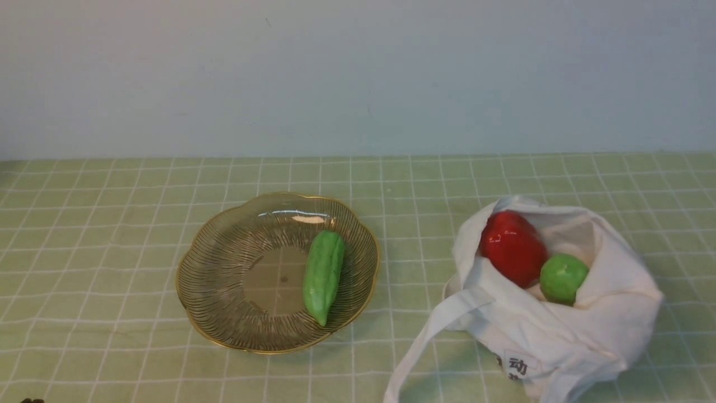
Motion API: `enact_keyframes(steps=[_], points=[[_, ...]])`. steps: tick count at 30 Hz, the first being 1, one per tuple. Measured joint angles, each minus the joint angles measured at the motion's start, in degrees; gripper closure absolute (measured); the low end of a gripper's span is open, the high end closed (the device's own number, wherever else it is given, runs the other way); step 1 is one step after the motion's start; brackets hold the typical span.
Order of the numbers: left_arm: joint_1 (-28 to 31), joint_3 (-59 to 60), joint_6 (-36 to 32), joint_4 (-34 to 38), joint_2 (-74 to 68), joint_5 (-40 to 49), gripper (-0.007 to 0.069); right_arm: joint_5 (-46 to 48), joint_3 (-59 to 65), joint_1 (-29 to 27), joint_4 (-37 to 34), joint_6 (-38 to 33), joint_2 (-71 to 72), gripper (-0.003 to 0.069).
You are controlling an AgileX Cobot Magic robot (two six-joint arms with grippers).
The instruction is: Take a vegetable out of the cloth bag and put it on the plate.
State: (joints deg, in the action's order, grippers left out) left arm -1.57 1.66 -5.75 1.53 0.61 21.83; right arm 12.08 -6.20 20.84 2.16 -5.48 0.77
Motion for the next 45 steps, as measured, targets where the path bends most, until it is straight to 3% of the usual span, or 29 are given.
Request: enact_keyframes(steps=[7,11,45], points=[[0.0,0.0,0.0,0.0,0.0,0.0,0.0629,4.9,7.8,-12.0,-1.3,4.7,0.0,0.0673],[0.0,0.0,0.0,0.0,0.0,0.0,0.0629,8.8,7.7,-15.3,-1.6,6.9,0.0,0.0673],[0.0,0.0,0.0,0.0,0.0,0.0,0.0629,9.2,7.6,-15.9,-1.6,7.1,0.0,0.0673]])
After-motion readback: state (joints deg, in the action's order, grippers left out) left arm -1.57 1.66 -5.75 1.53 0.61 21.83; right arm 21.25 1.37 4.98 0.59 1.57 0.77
